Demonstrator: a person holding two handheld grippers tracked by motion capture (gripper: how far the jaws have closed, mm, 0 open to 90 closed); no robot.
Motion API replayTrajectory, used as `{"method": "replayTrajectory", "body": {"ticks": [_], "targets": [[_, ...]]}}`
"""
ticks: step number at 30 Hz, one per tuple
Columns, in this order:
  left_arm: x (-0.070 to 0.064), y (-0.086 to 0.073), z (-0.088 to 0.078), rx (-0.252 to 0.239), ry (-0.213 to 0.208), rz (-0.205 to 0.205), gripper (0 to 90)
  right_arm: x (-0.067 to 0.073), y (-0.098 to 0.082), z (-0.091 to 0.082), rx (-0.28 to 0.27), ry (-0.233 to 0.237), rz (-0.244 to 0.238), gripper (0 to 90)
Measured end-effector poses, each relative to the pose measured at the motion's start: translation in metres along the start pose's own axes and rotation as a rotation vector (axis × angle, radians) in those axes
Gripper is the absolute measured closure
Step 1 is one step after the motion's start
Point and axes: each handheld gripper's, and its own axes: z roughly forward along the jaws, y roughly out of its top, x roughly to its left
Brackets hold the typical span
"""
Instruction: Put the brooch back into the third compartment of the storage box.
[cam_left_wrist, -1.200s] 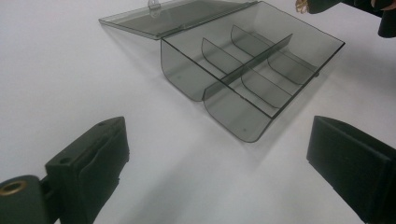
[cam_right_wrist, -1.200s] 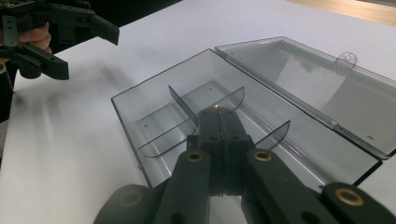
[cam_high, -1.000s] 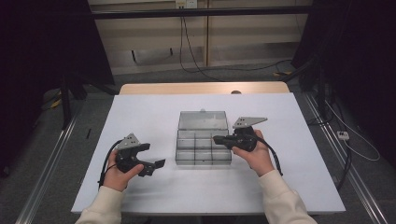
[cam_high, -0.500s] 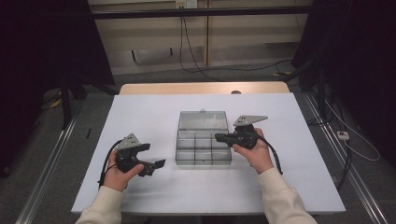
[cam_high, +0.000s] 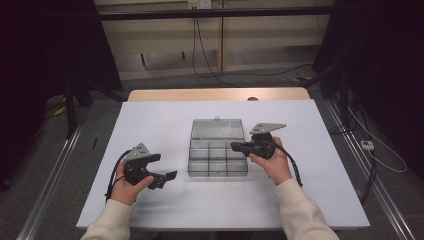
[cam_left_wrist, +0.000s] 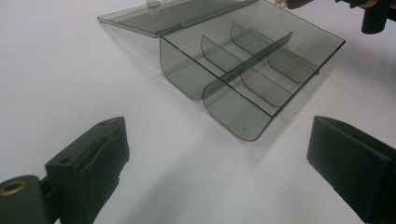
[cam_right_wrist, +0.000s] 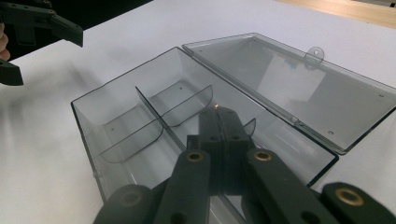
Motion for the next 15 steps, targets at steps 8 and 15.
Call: {"method": "replayTrajectory", "body": {"ticks": [8,15], "targets": [[-0.0001,-0.0001,0.0005,0.003,-0.004,0.003,5.5,-0.0024,-0.0011,0.0001,0.002,-0.011,0.002,89.9],[0.0000,-0.0002,0.0007,0.004,-0.003,0.003,5.5,-0.0052,-0.0020,0.0013,0.002,-0.022,0.008,89.9]]}}
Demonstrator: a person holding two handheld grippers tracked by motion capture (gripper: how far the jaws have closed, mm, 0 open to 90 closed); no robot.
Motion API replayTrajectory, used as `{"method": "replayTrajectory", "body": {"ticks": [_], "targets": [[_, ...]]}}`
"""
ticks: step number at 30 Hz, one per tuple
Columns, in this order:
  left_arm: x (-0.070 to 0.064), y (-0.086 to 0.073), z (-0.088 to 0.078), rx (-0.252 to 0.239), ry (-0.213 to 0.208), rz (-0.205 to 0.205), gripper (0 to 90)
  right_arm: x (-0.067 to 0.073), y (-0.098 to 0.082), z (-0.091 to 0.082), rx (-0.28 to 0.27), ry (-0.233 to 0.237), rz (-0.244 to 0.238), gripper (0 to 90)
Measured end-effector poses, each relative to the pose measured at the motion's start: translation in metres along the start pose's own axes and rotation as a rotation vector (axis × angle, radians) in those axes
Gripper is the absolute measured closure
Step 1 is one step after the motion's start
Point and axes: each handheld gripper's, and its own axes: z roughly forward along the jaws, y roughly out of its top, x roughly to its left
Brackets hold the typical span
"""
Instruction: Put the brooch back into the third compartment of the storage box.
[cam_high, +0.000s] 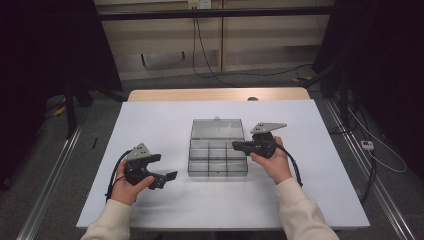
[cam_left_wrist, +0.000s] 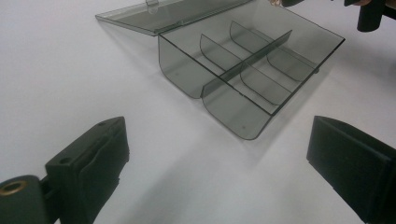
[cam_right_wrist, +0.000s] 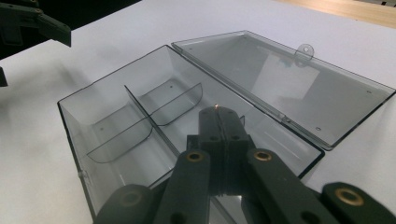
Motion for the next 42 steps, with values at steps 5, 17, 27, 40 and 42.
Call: {"method": "replayTrajectory", "body": {"ticks": [5,17,27,40,42], "targets": [[-0.0002,-0.0002,0.0004,-0.002,-0.001,-0.002,5.5,-0.0014,-0.0006,0.0005,-0.003,-0.010,0.002,89.9],[-0.0002,-0.0004,0.0007,0.000,-0.003,-0.003,5.5,-0.0040,-0.0020,0.0028,0.004,-0.012,0.006,89.9],[-0.0006,-0.0005,0.0010,0.000,-0.002,-0.003,5.4,-0.0053,-0.0032,0.0031,0.005,-0.021,0.006,89.8],[-0.0005,-0.0006,0.0012,0.003,-0.003,-0.002,5.4,-0.0073,-0.0067,0.0051,0.022,-0.034,0.009,89.7],[-0.0005,-0.0006,0.0012,0.003,-0.003,-0.003,5.5,-0.0074,-0.0072,0.0051,0.023,-0.036,0.012,89.7]]}}
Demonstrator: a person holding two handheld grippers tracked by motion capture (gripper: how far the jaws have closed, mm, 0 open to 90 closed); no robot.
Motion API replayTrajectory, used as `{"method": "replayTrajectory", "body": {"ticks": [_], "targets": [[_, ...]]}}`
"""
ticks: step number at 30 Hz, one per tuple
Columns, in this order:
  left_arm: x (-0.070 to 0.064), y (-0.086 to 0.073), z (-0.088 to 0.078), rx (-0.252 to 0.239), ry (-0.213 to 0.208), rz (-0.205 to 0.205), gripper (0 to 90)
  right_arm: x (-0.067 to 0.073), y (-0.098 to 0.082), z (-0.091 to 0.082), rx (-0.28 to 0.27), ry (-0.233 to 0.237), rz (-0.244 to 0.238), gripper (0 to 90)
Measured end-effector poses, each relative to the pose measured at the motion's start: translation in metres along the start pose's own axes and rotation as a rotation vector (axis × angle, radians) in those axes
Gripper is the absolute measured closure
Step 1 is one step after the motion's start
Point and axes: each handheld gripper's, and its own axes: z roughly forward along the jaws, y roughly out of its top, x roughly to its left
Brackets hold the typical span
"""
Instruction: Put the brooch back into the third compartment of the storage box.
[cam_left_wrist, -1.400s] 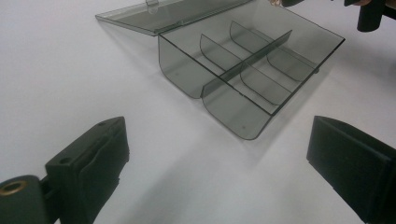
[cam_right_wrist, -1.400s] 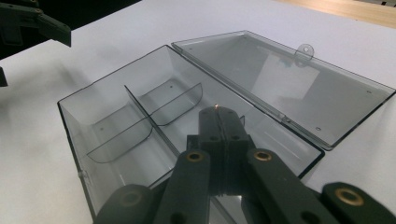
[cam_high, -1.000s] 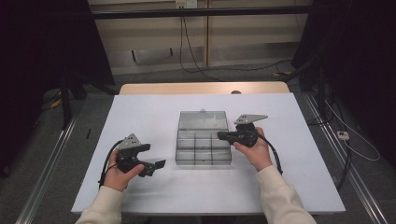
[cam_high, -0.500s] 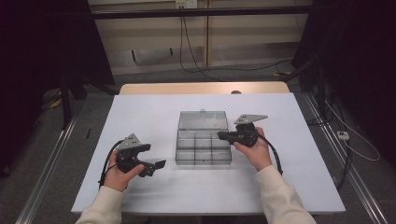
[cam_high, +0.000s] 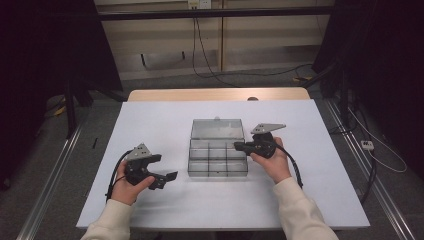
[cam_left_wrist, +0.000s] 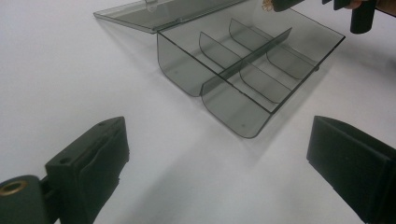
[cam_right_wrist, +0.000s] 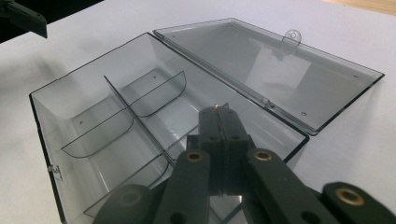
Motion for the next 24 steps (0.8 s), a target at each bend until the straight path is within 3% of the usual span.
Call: {"method": "replayTrajectory", "body": {"ticks": [10,16,24], "targets": [[0.000,0.000,0.000,-0.002,0.001,0.001,5.5,0.001,-0.001,0.000,0.003,-0.008,-0.007,87.9],[0.001,0.001,-0.001,-0.004,0.002,0.004,5.5,0.000,0.000,-0.004,-0.005,-0.035,-0.004,77.0],[0.000,0.002,-0.001,-0.010,0.001,0.000,5.5,0.003,0.003,-0.012,-0.039,-0.083,0.027,53.6]]}}
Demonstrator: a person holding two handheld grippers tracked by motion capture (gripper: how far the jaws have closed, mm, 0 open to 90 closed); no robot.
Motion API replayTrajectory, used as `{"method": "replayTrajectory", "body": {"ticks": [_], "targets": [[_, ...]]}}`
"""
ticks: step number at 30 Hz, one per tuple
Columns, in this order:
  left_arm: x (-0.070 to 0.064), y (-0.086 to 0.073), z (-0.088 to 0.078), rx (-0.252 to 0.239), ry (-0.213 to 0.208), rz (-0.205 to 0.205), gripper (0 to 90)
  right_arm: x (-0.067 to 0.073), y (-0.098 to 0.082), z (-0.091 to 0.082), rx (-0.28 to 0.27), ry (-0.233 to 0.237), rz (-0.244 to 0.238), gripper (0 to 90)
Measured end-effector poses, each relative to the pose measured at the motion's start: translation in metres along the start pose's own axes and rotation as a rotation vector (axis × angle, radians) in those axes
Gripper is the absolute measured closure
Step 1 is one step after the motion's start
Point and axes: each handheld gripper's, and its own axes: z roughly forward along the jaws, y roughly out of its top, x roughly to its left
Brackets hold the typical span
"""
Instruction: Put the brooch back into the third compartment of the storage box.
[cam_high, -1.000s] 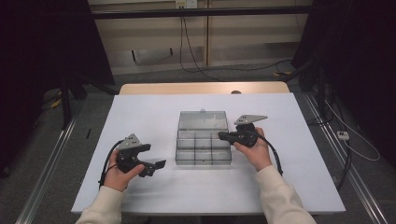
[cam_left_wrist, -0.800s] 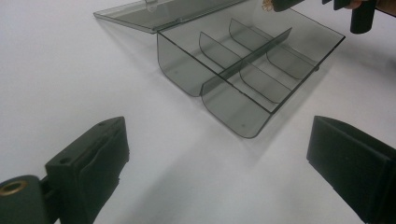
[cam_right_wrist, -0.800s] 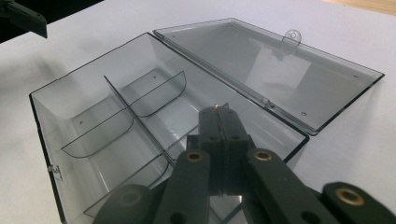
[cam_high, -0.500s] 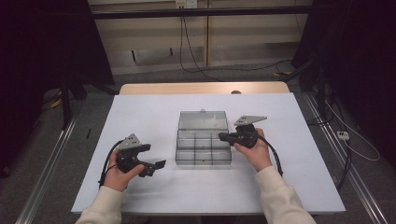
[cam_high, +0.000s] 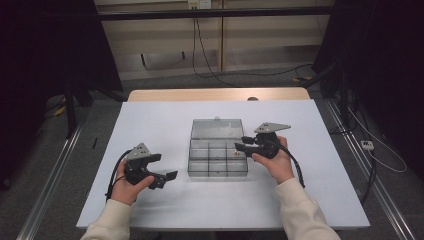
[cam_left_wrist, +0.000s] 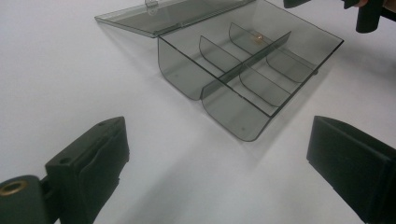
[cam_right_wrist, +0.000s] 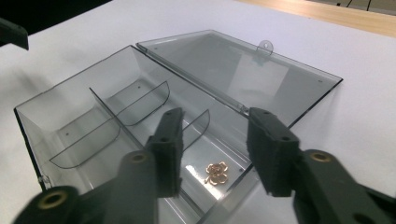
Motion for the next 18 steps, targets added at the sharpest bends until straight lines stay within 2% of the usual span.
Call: {"method": "replayTrajectory", "body": {"ticks": [5,8,11,14,18], "targets": [[0.000,0.002,0.001,-0.002,-0.002,-0.002,5.5,-0.001,0.001,-0.003,-0.021,-0.003,0.025,42.4],[0.002,0.004,0.003,-0.008,-0.004,-0.010,5.5,-0.003,0.002,-0.005,-0.034,-0.023,0.039,37.1],[0.003,0.008,0.005,-0.012,-0.006,-0.018,5.5,-0.004,0.003,-0.006,-0.048,-0.052,0.064,26.7],[0.004,0.011,0.008,-0.012,-0.011,-0.024,5.4,-0.006,0.005,-0.008,-0.050,-0.067,0.063,26.9],[0.005,0.016,0.013,-0.009,-0.017,-0.030,5.4,-0.007,0.005,-0.007,-0.038,-0.054,0.070,26.8]]}}
